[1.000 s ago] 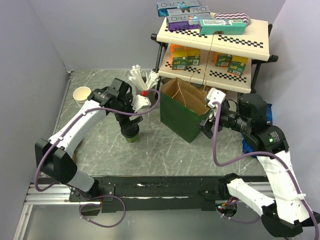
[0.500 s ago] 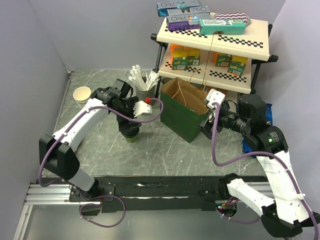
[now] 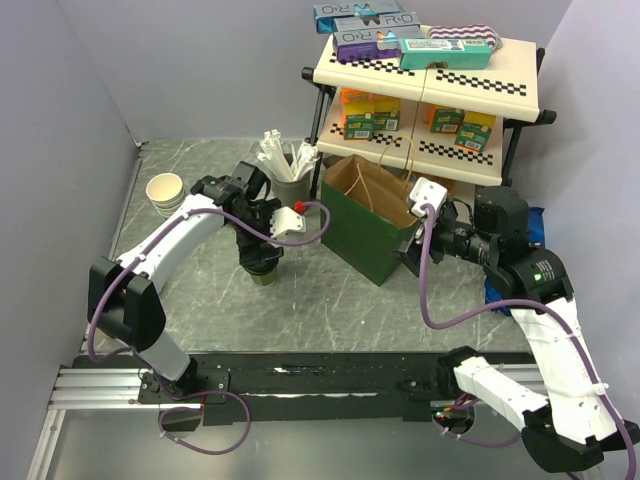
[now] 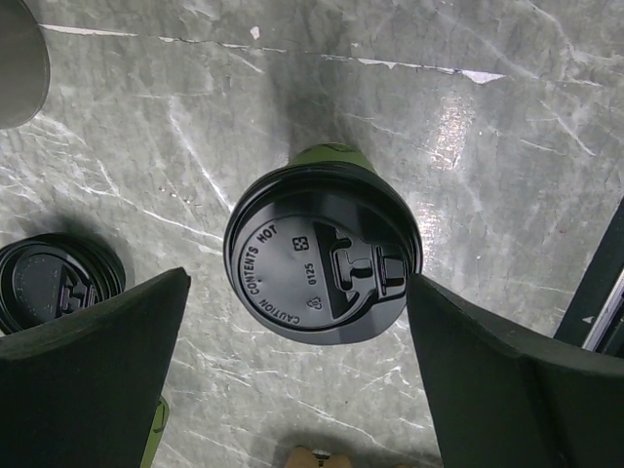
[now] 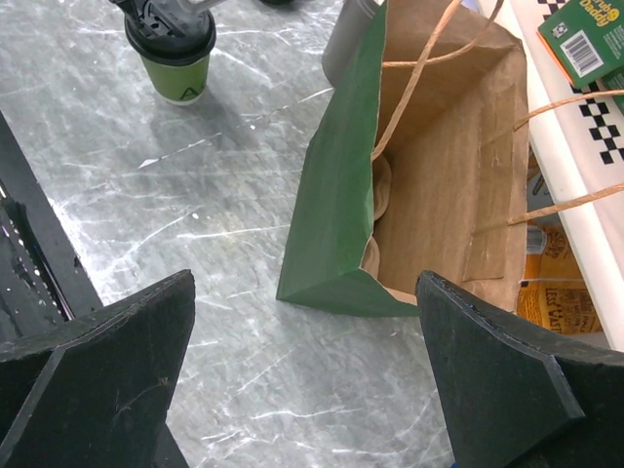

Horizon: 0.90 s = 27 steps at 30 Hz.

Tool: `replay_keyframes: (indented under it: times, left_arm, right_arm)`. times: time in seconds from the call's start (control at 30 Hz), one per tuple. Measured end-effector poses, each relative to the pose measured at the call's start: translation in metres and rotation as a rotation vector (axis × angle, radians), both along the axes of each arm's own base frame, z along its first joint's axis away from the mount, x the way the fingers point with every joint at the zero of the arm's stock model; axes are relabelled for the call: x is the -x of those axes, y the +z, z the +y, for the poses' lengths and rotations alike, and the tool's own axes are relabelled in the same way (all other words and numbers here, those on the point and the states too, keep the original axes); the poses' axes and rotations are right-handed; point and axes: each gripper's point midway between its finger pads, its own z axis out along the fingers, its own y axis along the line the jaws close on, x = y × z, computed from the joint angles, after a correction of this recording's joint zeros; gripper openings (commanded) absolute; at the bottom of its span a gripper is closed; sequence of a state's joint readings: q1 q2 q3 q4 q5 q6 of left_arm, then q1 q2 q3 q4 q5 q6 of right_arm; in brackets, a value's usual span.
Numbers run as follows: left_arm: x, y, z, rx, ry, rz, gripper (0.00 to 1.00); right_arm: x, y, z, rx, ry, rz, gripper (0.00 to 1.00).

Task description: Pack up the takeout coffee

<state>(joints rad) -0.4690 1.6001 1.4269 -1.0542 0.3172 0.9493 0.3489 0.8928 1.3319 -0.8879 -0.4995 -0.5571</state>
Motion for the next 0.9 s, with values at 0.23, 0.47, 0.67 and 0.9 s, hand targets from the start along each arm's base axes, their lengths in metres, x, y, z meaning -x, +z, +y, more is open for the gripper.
replay_keyframes:
  times: [0.23, 0.47, 0.67, 0.9]
  left_arm:
    - [0.002, -0.004, 0.001, -0.006, -0.001, 0.01, 0.99]
    - [0.006, -0.012, 0.003, -0.014, 0.002, 0.028, 0.99]
    - [0.004, -0.014, 0.002, -0.01, 0.006, 0.022, 0.99]
    - [0.003, -0.015, 0.001, -0.006, 0.011, 0.018, 0.93]
  right_arm:
    - [-0.001, -0.009, 0.0, 0.013, 0.002, 0.02, 1.0]
    - [-0.001, -0.009, 0.0, 0.015, 0.004, 0.02, 1.0]
    - [-0.002, -0.01, 0.0, 0.016, 0.004, 0.021, 1.0]
    - [-0.002, -0.01, 0.0, 0.016, 0.004, 0.021, 1.0]
